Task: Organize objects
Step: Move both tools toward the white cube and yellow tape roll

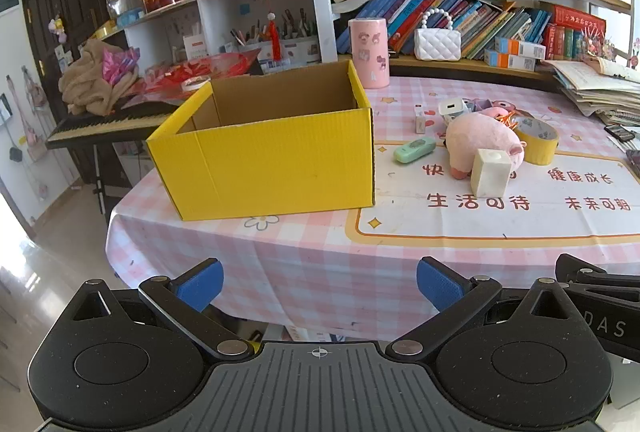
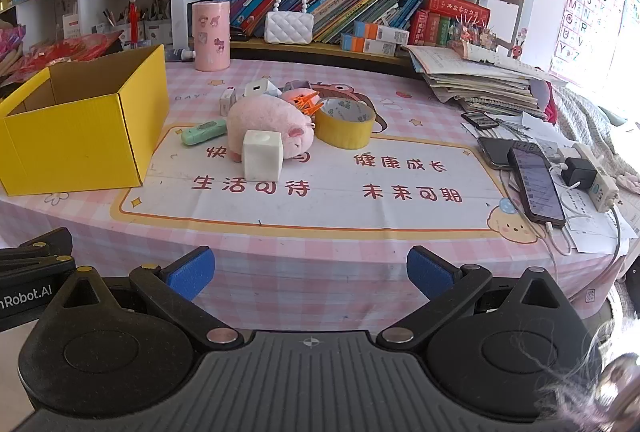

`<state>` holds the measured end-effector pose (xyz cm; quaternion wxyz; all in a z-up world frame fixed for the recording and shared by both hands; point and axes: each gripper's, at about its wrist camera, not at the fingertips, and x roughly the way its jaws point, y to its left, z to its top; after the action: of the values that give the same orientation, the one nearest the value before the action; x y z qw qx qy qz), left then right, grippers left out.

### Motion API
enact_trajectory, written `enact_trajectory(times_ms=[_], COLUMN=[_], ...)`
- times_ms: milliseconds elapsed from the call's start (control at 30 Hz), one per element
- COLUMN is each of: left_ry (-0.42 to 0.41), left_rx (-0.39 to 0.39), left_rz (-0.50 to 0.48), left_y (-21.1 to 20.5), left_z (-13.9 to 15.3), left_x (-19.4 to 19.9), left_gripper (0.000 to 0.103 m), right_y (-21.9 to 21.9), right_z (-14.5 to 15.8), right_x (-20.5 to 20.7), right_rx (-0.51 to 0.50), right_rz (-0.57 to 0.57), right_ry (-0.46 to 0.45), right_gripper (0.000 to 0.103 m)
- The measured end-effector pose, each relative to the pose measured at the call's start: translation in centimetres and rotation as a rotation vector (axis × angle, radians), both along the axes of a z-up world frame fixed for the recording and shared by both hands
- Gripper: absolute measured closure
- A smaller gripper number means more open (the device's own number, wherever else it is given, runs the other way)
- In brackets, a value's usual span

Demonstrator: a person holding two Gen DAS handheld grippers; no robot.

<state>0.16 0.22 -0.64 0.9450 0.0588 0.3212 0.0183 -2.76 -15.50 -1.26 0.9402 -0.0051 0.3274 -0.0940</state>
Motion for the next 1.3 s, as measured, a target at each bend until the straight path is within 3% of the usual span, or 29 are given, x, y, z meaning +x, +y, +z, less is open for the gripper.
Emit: enact_trajectory(times_ms=[1300], left_ry=[0.062], left_rx=[0.013], left_rz=[0.034], left_y=[-1.2], left_z=[-0.8], left_x=[1.7], left_gripper=[0.0], right_y=[-1.3], right_z=[-1.1], right_x=[1.7], right_rx=[0.012], right_rz=[0.033], right_ry=[0.038], right_gripper=[0.0])
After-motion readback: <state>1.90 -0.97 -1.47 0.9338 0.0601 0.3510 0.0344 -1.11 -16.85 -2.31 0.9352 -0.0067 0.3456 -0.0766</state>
